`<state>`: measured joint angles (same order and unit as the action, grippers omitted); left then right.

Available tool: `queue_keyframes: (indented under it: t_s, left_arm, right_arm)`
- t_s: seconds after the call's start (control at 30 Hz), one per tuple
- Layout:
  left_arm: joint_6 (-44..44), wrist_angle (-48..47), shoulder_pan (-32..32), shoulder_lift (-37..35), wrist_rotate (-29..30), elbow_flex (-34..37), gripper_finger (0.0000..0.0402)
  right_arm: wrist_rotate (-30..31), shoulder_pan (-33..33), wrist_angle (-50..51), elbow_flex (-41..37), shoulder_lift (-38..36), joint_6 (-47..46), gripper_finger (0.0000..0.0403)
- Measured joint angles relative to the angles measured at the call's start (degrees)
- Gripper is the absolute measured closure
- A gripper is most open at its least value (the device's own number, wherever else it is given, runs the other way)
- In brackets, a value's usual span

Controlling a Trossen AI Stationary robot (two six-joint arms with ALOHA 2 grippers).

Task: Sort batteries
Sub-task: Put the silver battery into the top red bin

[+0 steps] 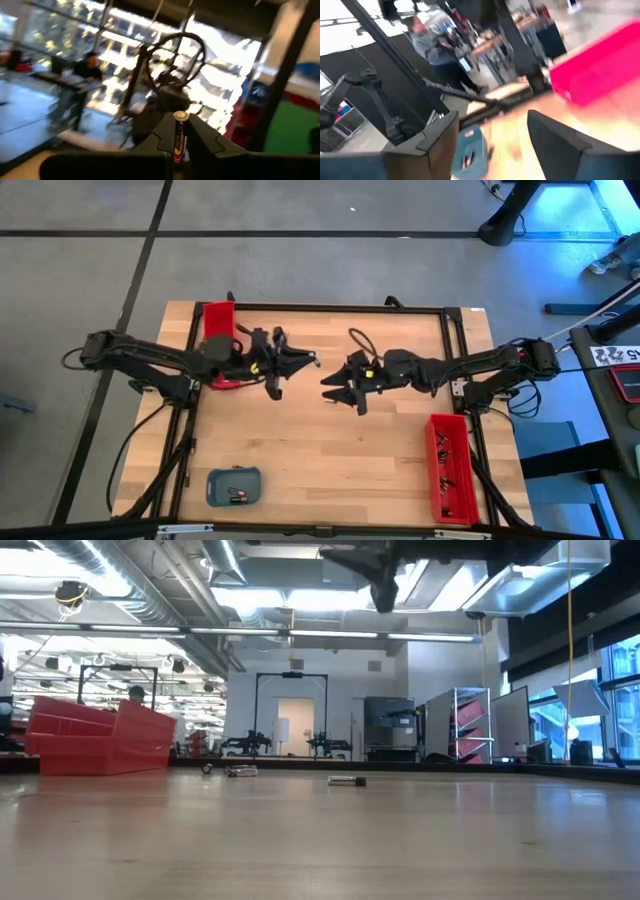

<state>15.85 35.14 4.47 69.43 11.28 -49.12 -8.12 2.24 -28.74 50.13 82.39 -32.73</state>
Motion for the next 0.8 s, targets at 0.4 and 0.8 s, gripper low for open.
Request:
queue_keyframes:
  t_s: [0.4,0.8]
  left_arm:
    - [-7.75,-84.25,-5.64,-4.96,14.16,-35.03,0.0384]
    - [-25.53,-119.61,-34.44,1.79,6.41,-40.64,0.0384]
  right_arm:
    - [-0.06,0.00,3.29,-0.02,0.00,-1.57,0.0197]
    - [0.00,0.00,3.31,-0.04,0.00,-1.29,0.0198]
